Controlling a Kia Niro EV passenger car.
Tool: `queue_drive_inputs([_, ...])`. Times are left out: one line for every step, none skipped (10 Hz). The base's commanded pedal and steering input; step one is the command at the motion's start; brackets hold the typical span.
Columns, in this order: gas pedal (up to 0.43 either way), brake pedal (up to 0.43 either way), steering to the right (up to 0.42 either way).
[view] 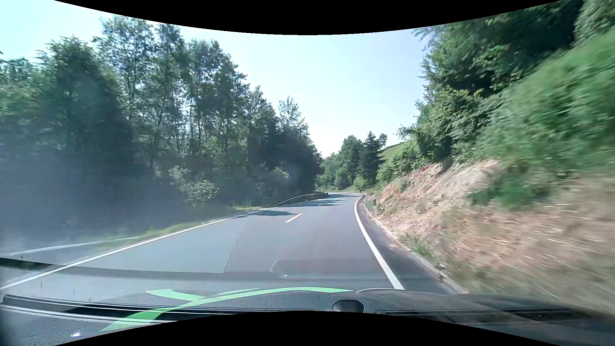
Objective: Follow the waypoints while adhering to traffic rules and regulations
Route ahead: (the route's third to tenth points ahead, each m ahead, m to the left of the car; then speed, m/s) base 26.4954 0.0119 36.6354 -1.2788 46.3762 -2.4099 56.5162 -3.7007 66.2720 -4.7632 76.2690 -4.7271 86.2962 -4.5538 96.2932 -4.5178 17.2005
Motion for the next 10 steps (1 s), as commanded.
queue_drive_inputs([0.150, 0.000, 0.019])
queue_drive_inputs([0.110, 0.000, 0.020])
queue_drive_inputs([0.098, 0.000, 0.021])
queue_drive_inputs([0.098, 0.000, 0.023])
queue_drive_inputs([0.098, 0.000, 0.024])
queue_drive_inputs([0.087, 0.000, 0.024])
queue_drive_inputs([0.087, 0.000, 0.024])
queue_drive_inputs([0.087, 0.000, 0.024])
queue_drive_inputs([0.087, 0.000, 0.024])
queue_drive_inputs([0.087, 0.000, 0.023])
